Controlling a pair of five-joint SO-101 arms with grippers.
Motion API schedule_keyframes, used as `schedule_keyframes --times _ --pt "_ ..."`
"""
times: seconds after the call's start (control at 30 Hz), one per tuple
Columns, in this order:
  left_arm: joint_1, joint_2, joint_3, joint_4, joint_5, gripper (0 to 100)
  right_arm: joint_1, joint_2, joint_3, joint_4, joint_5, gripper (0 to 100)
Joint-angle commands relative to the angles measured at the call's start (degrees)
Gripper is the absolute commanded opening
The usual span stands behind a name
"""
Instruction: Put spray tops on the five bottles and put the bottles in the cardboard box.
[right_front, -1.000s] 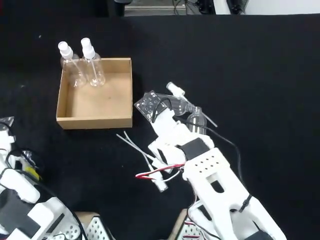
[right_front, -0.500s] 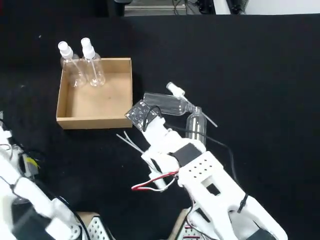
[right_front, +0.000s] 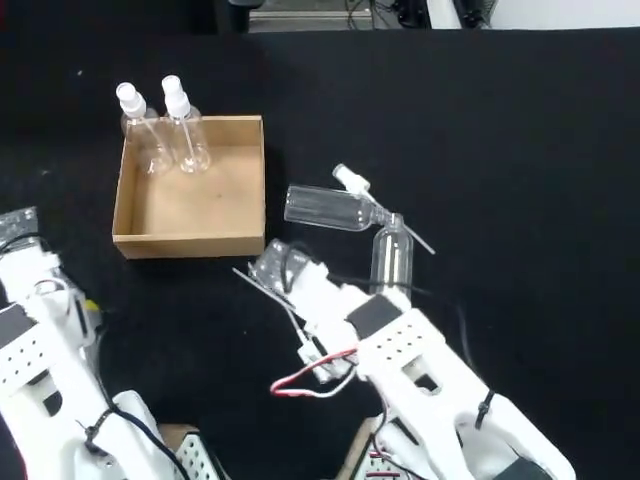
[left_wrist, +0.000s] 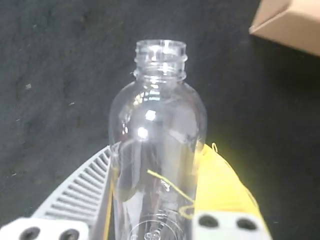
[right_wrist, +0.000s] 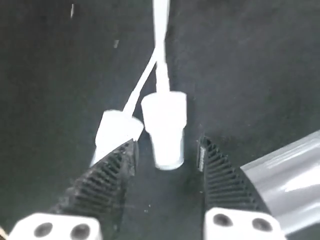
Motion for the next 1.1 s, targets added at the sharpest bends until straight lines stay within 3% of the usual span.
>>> schedule_keyframes --times 0.0,0.33,0.47,0.53,0.77,0.97,1.07 --pt "8.5 -1.9 -0.7 0.0 6.5 3 1.8 -1.9 2.6 -5.9 1.3 18.4" --pt "23.5 -2.0 -7.3 0.0 12.0 3 3.4 -1.9 4.3 -12.5 3.9 17.6" --pt "26.2 -2.0 -8.1 0.0 13.5 3 2.9 -1.9 4.6 -15.7 3.6 0.3" --pt "26.7 -2.1 -8.1 0.0 13.4 3 2.8 -1.9 4.6 -14.3 3.7 5.3" --pt "26.2 -2.1 -8.2 0.5 13.4 3 8.4 -5.8 -4.3 -1.1 3.9 0.9" --pt "26.7 -2.1 -14.5 8.4 12.9 3 11.6 -13.8 -20.2 19.1 4.0 1.1" --pt "27.0 -2.1 -18.2 10.7 12.9 3 14.4 -16.2 -26.6 25.4 7.5 1.1"
